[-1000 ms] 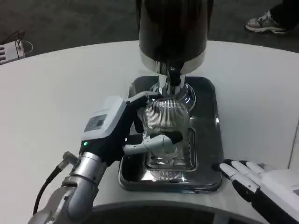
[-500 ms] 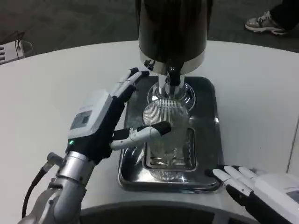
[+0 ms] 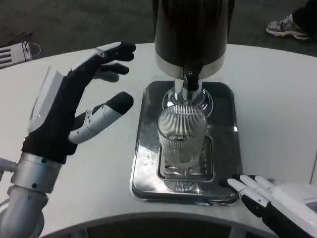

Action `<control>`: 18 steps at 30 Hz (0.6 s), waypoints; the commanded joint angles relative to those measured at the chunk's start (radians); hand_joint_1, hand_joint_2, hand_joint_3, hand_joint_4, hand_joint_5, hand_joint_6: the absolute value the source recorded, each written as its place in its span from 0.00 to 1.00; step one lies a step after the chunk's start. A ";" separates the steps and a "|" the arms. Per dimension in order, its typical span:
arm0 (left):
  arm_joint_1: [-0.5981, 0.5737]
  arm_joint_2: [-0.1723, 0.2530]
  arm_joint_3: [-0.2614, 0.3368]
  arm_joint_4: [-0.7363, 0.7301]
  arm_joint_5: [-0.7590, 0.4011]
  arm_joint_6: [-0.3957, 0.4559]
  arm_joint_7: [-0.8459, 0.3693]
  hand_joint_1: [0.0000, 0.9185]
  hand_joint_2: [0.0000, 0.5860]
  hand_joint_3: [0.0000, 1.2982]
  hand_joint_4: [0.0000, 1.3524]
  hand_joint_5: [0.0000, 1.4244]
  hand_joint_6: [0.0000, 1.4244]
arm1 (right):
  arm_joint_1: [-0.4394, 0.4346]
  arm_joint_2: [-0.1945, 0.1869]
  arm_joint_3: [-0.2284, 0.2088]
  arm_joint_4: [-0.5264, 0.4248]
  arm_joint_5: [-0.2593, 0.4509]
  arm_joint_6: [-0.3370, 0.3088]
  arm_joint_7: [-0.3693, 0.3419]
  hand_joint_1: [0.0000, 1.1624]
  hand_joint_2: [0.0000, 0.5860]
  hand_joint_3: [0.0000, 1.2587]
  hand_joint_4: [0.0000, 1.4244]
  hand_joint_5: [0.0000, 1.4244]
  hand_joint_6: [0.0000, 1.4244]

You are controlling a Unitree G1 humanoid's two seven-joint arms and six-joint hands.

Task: Grasp the cup under the faucet to collect the drink, then remove the cup.

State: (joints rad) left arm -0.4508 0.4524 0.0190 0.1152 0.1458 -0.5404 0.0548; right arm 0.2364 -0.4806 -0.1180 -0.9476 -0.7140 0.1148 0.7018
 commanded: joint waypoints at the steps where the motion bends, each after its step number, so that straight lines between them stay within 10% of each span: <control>1: -0.052 0.004 0.004 -0.084 -0.084 0.078 -0.120 0.00 0.09 0.25 0.25 0.28 0.31 | -0.014 -0.008 0.008 0.013 0.012 -0.006 -0.012 0.44 0.72 0.04 0.00 0.00 0.00; 18: -0.274 -0.059 -0.062 0.060 -0.135 0.203 -0.383 0.00 0.10 0.20 0.18 0.23 0.26 | -0.016 -0.004 0.005 0.007 0.011 0.010 -0.011 0.44 0.72 0.04 0.00 0.00 0.00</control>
State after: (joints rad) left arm -0.7015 0.4017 -0.0273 0.1416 0.0077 -0.3469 -0.2980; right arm 0.2093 -0.4829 -0.1080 -0.9369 -0.7122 0.1199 0.6986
